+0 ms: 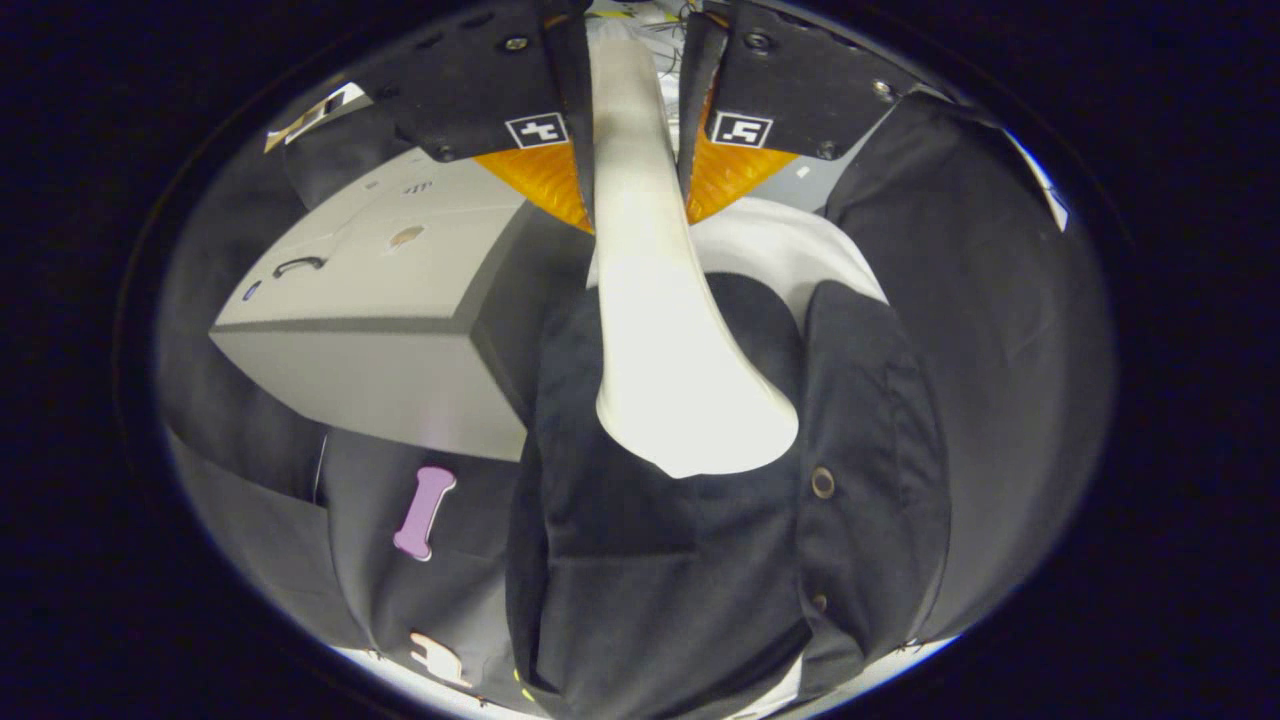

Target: Iron the clothes twice with a garment steamer, once on the left side and once on the right side.

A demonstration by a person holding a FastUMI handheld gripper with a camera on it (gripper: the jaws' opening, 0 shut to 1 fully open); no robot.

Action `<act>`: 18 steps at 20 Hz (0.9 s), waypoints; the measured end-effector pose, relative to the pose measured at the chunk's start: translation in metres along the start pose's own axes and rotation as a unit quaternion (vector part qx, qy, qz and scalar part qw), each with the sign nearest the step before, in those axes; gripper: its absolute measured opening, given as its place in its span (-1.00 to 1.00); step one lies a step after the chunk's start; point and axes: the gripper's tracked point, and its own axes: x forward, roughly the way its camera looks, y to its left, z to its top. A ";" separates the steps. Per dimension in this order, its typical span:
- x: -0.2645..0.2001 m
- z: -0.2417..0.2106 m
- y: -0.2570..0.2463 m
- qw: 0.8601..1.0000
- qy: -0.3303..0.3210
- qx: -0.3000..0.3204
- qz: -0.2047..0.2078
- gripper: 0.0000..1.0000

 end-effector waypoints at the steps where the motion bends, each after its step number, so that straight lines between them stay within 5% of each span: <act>1: -0.010 0.014 0.001 1.000 -0.013 -0.001 0.003 -0.23; 18: -0.160 0.254 0.148 0.975 -0.194 0.016 0.106 -0.23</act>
